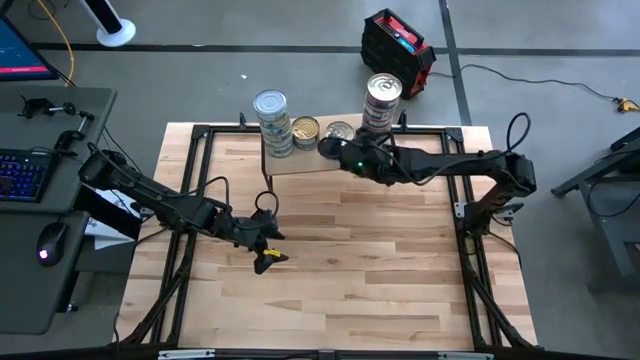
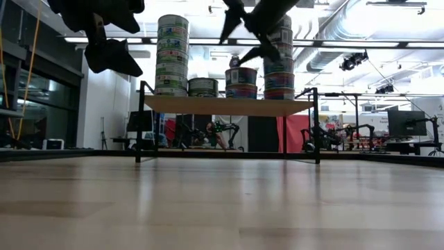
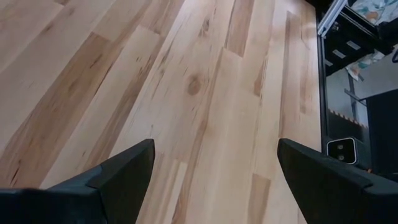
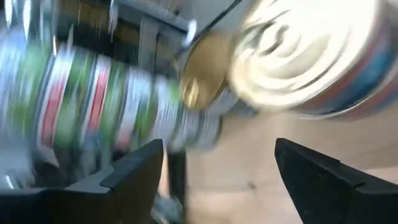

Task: Stack canned seafood by type on shelf
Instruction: Stack the blue pink tuna can on top of the other blue pink tuna cans on the shelf

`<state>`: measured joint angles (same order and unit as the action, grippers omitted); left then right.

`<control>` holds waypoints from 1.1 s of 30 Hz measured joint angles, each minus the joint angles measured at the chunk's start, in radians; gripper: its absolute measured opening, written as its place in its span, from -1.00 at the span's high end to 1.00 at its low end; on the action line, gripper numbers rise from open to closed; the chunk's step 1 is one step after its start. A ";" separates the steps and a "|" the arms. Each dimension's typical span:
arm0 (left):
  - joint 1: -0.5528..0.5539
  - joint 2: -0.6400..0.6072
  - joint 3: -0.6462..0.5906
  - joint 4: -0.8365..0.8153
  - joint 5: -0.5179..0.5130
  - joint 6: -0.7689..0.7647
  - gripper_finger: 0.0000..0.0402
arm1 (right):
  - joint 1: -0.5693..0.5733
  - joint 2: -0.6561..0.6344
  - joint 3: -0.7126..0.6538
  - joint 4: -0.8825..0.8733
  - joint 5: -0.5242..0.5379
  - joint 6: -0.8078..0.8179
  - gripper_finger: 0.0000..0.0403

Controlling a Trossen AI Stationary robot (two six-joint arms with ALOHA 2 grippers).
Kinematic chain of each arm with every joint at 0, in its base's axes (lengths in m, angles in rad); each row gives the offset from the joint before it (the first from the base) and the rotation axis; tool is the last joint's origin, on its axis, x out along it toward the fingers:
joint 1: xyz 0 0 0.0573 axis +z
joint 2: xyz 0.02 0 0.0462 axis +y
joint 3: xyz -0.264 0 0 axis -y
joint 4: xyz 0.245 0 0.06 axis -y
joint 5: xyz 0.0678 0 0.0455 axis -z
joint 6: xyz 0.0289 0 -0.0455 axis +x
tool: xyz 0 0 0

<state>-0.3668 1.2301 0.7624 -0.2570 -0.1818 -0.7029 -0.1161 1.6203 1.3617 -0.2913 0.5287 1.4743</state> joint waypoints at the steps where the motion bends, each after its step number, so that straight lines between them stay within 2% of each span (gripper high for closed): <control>1: 0.000 0.000 0.000 0.002 0.000 0.000 -0.66 | 0.008 -0.008 0.000 -0.001 -0.024 -0.066 -0.49; 5: 0.000 0.000 0.000 0.021 0.000 0.023 -0.66 | 0.040 -0.054 0.000 -0.078 -0.080 -0.236 -0.49; 9: 0.019 0.000 0.000 0.074 -0.004 0.026 -0.66 | 0.081 -0.129 0.000 -0.186 -0.078 -0.401 -0.49; 14: 0.096 0.000 0.021 0.151 -0.029 0.058 -0.66 | 0.136 -0.210 0.000 -0.380 0.001 -0.491 -0.49; 18: 0.213 0.011 0.149 0.073 -0.036 0.121 -0.65 | 0.175 -0.247 0.000 -0.575 0.069 -0.536 -0.49; 22: 0.329 0.088 0.393 -0.142 -0.054 0.285 -0.56 | 0.201 -0.254 0.000 -0.778 0.115 -0.507 -0.49; 26: 0.444 0.228 0.699 -0.381 -0.102 0.403 -0.28 | 0.215 -0.253 -0.001 -0.932 0.125 -0.424 -0.49; 28: 0.497 0.307 0.843 -0.471 -0.152 0.416 -0.07 | 0.222 -0.253 -0.002 -0.962 0.108 -0.464 -0.49; 30: 0.538 0.383 0.968 -0.541 -0.201 0.392 0.20 | 0.231 -0.253 -0.002 -0.969 0.102 -0.503 -0.49; 33: 0.574 0.485 1.088 -0.611 -0.238 0.339 0.74 | 0.242 -0.253 -0.002 -0.967 0.108 -0.511 -0.46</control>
<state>0.2075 1.7151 1.8507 -0.8676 -0.4202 -0.3634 0.1263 1.3674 1.3602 -1.2587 0.6368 0.9634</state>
